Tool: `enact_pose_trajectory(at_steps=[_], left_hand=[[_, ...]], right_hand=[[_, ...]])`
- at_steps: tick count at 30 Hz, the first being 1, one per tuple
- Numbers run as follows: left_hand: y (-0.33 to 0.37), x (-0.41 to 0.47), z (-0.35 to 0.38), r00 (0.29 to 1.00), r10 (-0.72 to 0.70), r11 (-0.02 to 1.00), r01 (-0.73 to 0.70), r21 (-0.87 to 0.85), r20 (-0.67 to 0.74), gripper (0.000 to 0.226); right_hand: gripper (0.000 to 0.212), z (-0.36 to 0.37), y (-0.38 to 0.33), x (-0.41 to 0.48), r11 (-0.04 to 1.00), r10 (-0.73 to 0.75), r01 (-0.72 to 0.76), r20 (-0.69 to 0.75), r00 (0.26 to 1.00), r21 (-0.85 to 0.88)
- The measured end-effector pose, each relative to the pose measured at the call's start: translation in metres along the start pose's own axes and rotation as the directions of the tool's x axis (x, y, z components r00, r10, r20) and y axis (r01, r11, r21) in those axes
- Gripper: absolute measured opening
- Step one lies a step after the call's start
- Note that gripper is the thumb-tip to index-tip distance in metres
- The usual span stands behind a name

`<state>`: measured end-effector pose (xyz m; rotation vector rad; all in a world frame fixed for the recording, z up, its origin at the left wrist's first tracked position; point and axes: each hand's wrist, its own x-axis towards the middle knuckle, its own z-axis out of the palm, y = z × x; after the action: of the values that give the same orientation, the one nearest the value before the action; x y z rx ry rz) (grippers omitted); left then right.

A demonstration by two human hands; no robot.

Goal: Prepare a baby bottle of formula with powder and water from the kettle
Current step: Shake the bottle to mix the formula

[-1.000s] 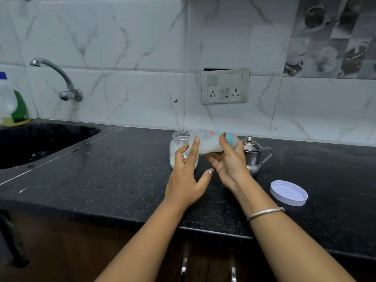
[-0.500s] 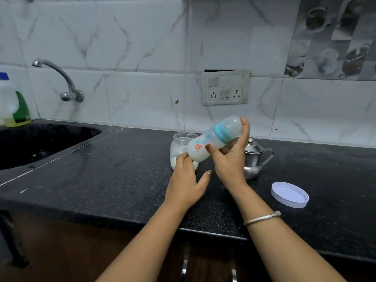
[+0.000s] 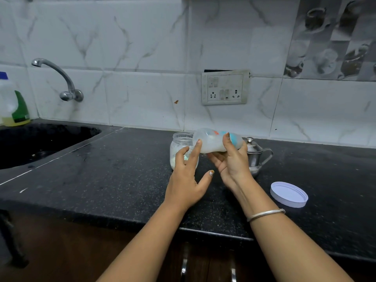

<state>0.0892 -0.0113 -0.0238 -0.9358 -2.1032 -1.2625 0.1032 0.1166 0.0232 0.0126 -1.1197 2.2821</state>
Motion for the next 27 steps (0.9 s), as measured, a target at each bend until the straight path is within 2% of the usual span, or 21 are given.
enact_pose_trajectory(at_steps=[4,6,8,10,12,15,17,19,23,25,27], left_hand=[[0.0,0.0,0.003,1.0,-0.013,1.0,0.012,0.015,0.023,0.075],[0.0,0.001,0.003,0.998,-0.048,0.998,0.046,0.046,0.029,0.068],[-0.001,0.002,0.003,0.992,-0.112,0.986,0.105,0.127,0.05,0.059],[-0.002,0.003,0.003,0.983,-0.167,0.969,0.149,0.199,0.073,0.052],[-0.002,0.003,0.003,0.981,-0.181,0.964,0.161,0.214,0.076,0.05],[-0.001,0.003,0.003,0.992,-0.119,0.984,0.112,0.135,0.04,0.057],[-0.001,0.003,0.003,0.997,-0.069,0.995,0.068,0.069,0.017,0.065],[-0.001,0.0,0.002,0.999,-0.032,0.999,0.032,0.017,-0.001,0.07],[0.002,-0.002,0.0,1.0,0.02,0.999,-0.019,-0.029,0.016,0.072],[0.003,-0.002,0.0,0.999,0.035,0.999,-0.034,-0.042,0.014,0.07],[0.004,-0.002,0.0,0.999,0.049,0.996,-0.049,-0.072,-0.01,0.067]], right_hand=[[0.071,-0.001,0.001,0.0,0.975,-0.133,0.138,0.04,0.99,-0.173],[0.086,-0.002,0.003,-0.001,0.901,-0.273,0.287,0.092,0.958,-0.326],[0.093,-0.001,0.004,-0.005,0.778,-0.379,0.424,0.192,0.905,-0.464],[0.095,0.001,0.006,-0.01,0.691,-0.413,0.501,0.284,0.865,-0.521],[0.095,0.002,0.006,-0.011,0.676,-0.422,0.523,0.309,0.852,-0.52],[0.092,0.002,0.003,-0.007,0.789,-0.391,0.448,0.219,0.894,-0.42],[0.083,0.001,0.0,-0.003,0.911,-0.282,0.304,0.116,0.952,-0.279],[0.069,0.0,-0.003,-0.002,0.979,-0.138,0.142,0.04,0.99,-0.146],[0.051,-0.001,-0.005,-0.001,0.998,0.048,-0.048,0.012,0.999,0.031],[0.044,-0.001,-0.005,-0.001,0.995,0.083,-0.084,0.021,0.996,0.052],[0.046,-0.002,-0.004,0.0,0.995,0.086,-0.087,0.038,0.996,0.043]])
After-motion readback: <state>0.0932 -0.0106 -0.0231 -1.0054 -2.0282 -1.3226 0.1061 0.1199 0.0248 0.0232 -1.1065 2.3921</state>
